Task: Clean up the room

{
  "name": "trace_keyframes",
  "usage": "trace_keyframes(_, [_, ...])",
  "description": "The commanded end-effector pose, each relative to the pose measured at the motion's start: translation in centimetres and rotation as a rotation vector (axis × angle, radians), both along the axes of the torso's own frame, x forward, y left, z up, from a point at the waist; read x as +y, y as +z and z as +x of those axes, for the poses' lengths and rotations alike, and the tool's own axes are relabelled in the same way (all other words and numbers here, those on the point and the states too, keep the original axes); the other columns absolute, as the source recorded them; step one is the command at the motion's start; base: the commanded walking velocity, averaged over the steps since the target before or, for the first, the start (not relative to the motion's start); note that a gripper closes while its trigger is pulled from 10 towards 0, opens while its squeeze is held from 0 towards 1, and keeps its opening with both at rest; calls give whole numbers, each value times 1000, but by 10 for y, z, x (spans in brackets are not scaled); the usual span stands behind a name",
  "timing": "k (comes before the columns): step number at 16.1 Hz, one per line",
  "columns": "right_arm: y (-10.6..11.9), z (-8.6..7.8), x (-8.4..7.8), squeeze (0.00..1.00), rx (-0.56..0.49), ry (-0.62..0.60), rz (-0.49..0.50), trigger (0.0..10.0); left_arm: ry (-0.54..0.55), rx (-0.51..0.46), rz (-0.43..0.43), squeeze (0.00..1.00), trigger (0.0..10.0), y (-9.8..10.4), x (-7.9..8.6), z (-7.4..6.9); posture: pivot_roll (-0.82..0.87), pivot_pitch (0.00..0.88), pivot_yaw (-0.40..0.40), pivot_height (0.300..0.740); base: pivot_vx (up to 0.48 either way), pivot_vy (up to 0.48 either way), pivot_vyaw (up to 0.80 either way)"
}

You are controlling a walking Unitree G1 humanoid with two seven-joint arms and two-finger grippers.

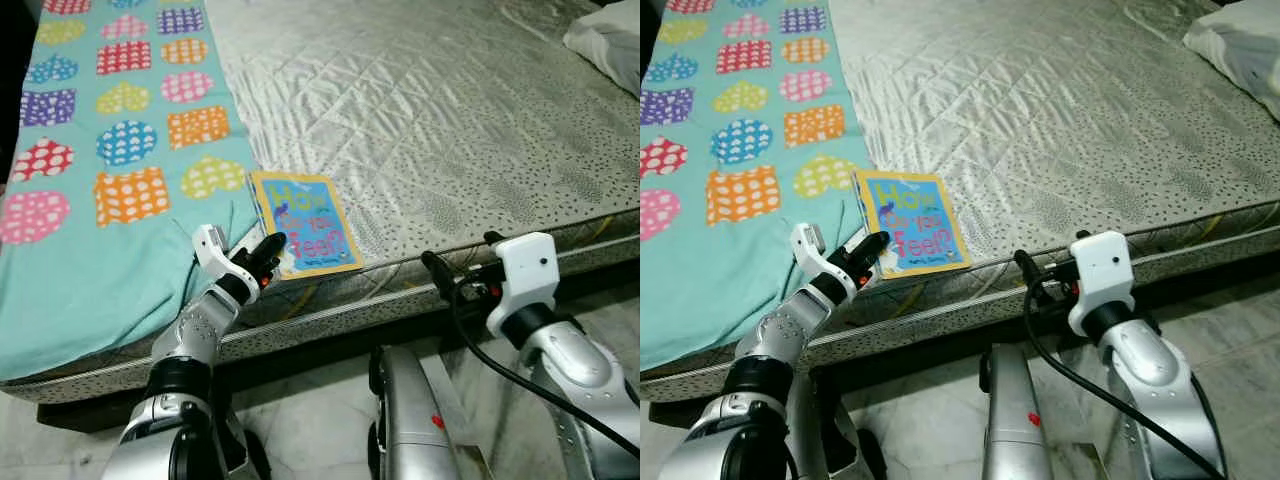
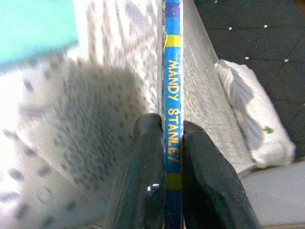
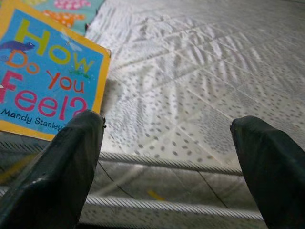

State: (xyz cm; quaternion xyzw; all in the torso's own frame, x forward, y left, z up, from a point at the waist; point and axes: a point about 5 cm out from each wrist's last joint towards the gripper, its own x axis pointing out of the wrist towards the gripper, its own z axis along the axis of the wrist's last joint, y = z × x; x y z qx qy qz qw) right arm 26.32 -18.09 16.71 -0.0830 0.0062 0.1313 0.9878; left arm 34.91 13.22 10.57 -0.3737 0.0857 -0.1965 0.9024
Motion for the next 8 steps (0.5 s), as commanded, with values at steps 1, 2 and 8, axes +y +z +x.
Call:
trace_keyframes(1, [-4,5,6,0,8,-9,62,10000,30,-113,90,0,0,19,3,-3,-270,64,56,526,0,0,0])
trace_keyframes(2, [-5,7,7,0,13,-14,84,10000,37,-126,98,0,0,22,3,-4,-270,64,56,526,0,0,0])
trace_keyframes(8, [-18,17,14,0,80,-68,257,10000,81,-239,301,0,0,36,9,-25,-221,20,70,526,0,0,0])
